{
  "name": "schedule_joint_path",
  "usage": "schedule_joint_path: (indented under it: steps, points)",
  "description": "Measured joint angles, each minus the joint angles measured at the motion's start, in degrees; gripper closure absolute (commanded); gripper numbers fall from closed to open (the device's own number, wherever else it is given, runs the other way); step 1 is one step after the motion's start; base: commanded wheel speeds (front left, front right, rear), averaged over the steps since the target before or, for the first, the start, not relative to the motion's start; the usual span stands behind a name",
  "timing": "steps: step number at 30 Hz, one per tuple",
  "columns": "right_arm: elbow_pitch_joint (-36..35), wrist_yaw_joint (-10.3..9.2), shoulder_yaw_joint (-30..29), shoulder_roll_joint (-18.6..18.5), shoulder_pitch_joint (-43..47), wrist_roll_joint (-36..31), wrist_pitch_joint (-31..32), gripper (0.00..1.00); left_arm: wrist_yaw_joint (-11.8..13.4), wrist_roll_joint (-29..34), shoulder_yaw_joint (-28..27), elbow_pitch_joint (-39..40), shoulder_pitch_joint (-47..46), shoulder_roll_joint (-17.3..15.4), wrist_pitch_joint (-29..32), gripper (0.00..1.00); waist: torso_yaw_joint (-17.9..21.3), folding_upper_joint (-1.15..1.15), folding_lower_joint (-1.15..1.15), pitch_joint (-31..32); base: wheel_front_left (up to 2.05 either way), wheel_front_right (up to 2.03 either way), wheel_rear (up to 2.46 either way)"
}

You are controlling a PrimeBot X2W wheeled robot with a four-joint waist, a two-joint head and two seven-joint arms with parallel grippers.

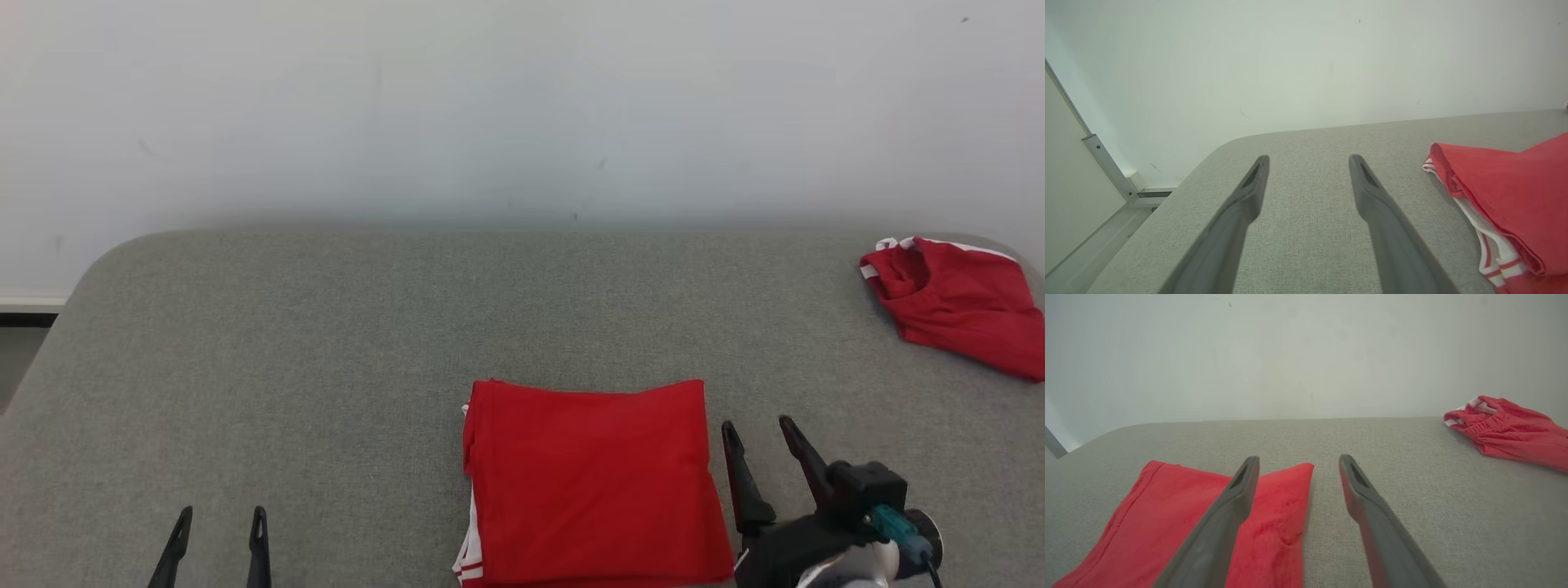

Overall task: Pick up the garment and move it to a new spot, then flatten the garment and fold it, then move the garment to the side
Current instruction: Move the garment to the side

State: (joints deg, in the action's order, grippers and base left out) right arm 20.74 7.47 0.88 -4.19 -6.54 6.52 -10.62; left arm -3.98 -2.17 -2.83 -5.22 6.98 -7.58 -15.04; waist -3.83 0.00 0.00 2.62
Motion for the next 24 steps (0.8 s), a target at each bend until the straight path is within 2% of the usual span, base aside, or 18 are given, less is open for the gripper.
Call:
schedule_joint_path:
  steps: [9, 21, 22, 23, 24]
  points:
    - [16.28, 0.00, 0.66, -2.12, -8.41, 1.08, -0.02, 0.00, -0.36, 0.02, 1.78, -1.26, -2.29, 0.53, 0.00, 0.00, -3.18, 0.00, 0.00, -1.64, 0.00, 0.00, 0.00]
    - [34.12, 0.00, 2.34, -1.37, -15.95, 1.11, -0.71, 0.00, -0.89, -0.62, 1.20, -2.45, -4.93, 0.02, 0.00, 0.00, -4.38, 0.00, 0.00, -5.06, 0.00, 0.00, 0.00]
    - [35.04, 0.00, 2.61, -1.26, -16.47, 1.20, -0.85, 0.05, -0.91, -0.62, 1.21, -2.49, -5.19, 0.04, 0.00, 0.00, -4.41, 0.00, 0.00, -5.22, 0.00, 0.00, 0.00]
    - [35.86, 0.00, 2.93, -1.15, -17.01, 1.46, -1.01, 0.05, -0.94, -0.63, 1.23, -2.52, -5.32, 0.07, 0.00, 0.00, -4.42, 0.00, 0.00, -5.36, 0.00, 0.00, 0.00]
    - [36.52, 0.00, 3.36, -1.12, -17.39, 1.55, -1.10, 0.63, -1.02, -0.68, 1.21, -2.55, -5.42, 0.08, 0.00, 0.00, -4.37, 0.00, 0.00, -5.46, 0.00, 0.00, 0.00]
